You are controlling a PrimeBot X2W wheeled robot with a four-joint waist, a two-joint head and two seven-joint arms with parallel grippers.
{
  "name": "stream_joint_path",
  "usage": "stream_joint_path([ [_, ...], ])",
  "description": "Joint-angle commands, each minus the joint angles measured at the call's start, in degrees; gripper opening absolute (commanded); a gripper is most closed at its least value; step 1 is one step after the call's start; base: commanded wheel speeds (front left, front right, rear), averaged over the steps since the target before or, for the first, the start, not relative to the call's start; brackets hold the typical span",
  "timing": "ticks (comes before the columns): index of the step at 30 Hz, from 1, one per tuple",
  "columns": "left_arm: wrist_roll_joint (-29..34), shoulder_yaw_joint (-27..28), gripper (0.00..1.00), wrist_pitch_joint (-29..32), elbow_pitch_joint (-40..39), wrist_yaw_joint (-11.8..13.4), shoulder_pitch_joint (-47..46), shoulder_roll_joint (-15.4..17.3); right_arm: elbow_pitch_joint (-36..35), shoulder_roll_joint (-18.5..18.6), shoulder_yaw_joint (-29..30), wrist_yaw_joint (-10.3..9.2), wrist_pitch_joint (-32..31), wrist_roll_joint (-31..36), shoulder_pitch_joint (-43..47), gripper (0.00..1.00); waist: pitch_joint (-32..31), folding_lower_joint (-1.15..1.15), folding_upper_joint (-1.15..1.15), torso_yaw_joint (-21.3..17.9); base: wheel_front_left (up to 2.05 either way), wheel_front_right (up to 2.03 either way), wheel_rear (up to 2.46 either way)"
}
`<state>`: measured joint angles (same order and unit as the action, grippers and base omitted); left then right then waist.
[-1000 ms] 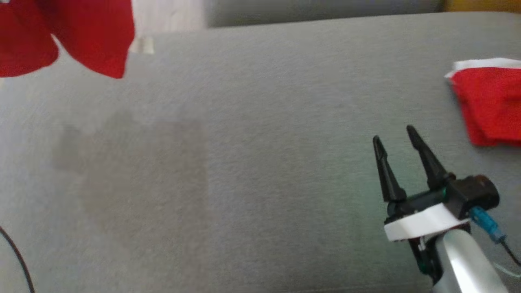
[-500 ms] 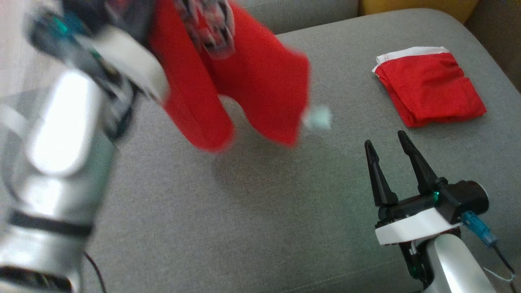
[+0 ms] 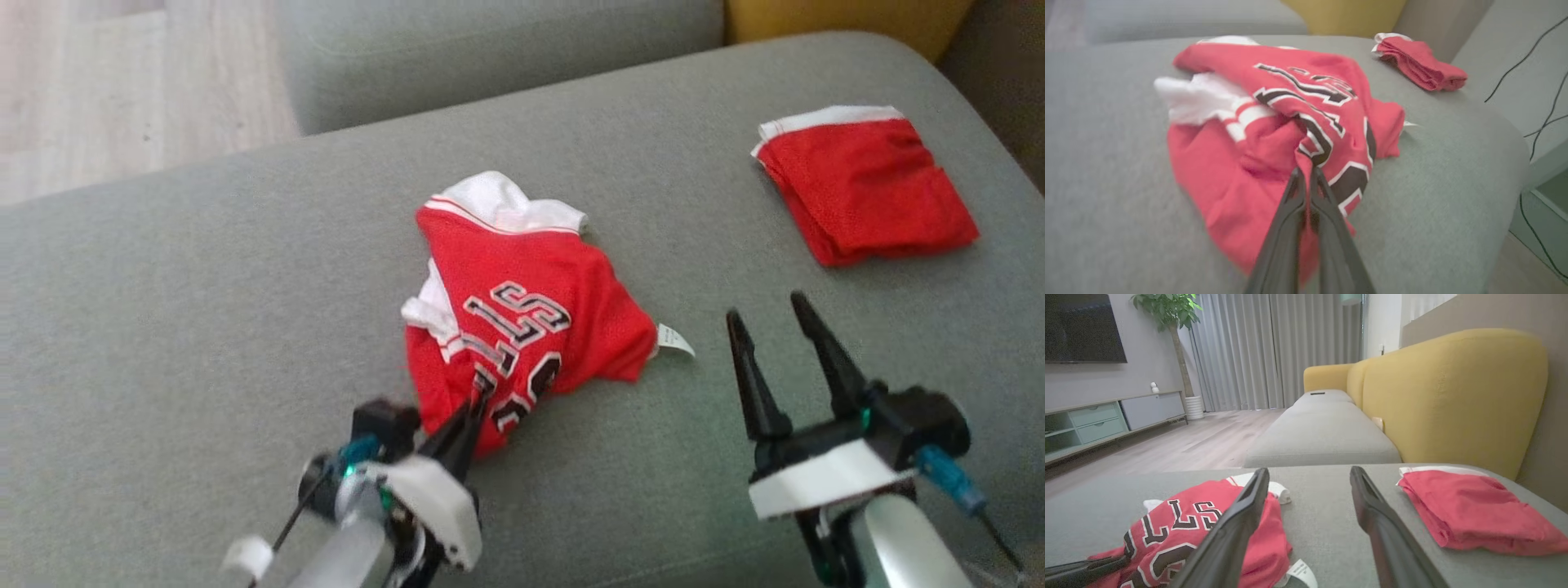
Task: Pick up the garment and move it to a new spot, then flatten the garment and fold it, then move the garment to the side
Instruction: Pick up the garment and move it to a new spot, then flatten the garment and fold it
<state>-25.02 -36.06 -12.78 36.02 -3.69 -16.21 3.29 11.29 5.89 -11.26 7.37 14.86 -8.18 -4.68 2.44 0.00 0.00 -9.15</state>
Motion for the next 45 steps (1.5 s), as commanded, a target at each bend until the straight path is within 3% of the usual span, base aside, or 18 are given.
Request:
stream_joint_path([
  [1,-1.9,2.0,1.0,-0.8,-1.4,0.6,-0.7,0.1,-1.2,-0.6,-1.3,0.12,0.1,-0.5,0.2,1.0,-1.5,0.0,0.0,1.6,0.0,0.0,0.0],
  [6,-4.2,2.3,1.0,-1.8,-3.6,3.3,2.5,-0.3,0.1,-1.1,-2.0,0.12,0.1,-1.0,1.8,1.0,-3.7,0.0,0.0,3.8,0.0,0.0,0.0],
  [9,-3.4,4.5,1.0,-2.1,-7.8,6.9,4.7,-0.3,1.1,-1.5,-2.0,0.12,0.1,-1.4,2.8,1.0,-5.6,0.0,0.0,5.5,0.0,0.0,0.0],
  [14,1.1,13.0,1.0,-2.2,-19.0,12.2,11.3,2.6,2.5,-2.0,-0.8,0.12,0.1,-1.5,4.2,1.0,-8.7,0.0,0.0,8.2,0.0,0.0,0.0],
  [19,5.5,22.5,1.0,-2.2,-27.8,13.8,19.4,4.8,3.0,-2.5,0.4,0.12,0.1,-1.6,5.5,1.0,-10.9,0.0,0.0,9.9,0.0,0.0,0.0],
  [24,10.8,29.5,1.0,-2.2,-35.0,12.4,27.1,4.6,2.7,-2.8,1.4,0.12,0.1,-1.3,7.9,1.0,-12.5,0.0,0.0,10.7,0.0,0.0,0.0],
  [34,18.2,31.3,1.0,-2.2,-40.9,4.6,36.4,1.1,0.1,-2.9,2.2,0.12,0.1,-0.5,12.6,1.0,-12.8,0.0,0.0,11.9,0.0,0.0,0.0],
  [45,20.0,31.6,1.0,-2.2,-39.0,2.9,36.1,-0.3,-0.6,-3.0,2.2,0.12,0.1,-0.4,13.9,1.0,-13.0,0.0,0.0,10.6,0.0,0.0,0.0],
])
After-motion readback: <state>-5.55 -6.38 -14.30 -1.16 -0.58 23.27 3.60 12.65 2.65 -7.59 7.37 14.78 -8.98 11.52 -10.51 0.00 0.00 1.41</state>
